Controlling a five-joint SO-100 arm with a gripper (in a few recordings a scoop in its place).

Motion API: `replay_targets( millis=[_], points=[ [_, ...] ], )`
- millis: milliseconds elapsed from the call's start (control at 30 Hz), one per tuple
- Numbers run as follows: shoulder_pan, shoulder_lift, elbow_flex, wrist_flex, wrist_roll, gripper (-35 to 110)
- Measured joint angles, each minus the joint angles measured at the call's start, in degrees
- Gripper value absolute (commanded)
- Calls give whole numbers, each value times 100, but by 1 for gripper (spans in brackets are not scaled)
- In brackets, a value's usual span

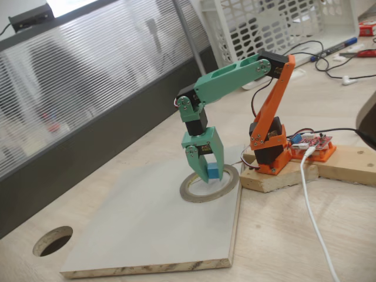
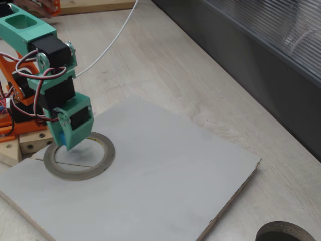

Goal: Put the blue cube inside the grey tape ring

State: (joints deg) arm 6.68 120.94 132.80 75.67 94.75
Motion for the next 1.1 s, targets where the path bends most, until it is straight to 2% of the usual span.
replay_targets(
  millis=[433, 667, 1100],
  points=[
    [0, -18, 0, 0, 0, 6],
    [-18, -18, 44, -554, 0, 6],
    [0, -18, 44, -633, 0, 6]
  ],
)
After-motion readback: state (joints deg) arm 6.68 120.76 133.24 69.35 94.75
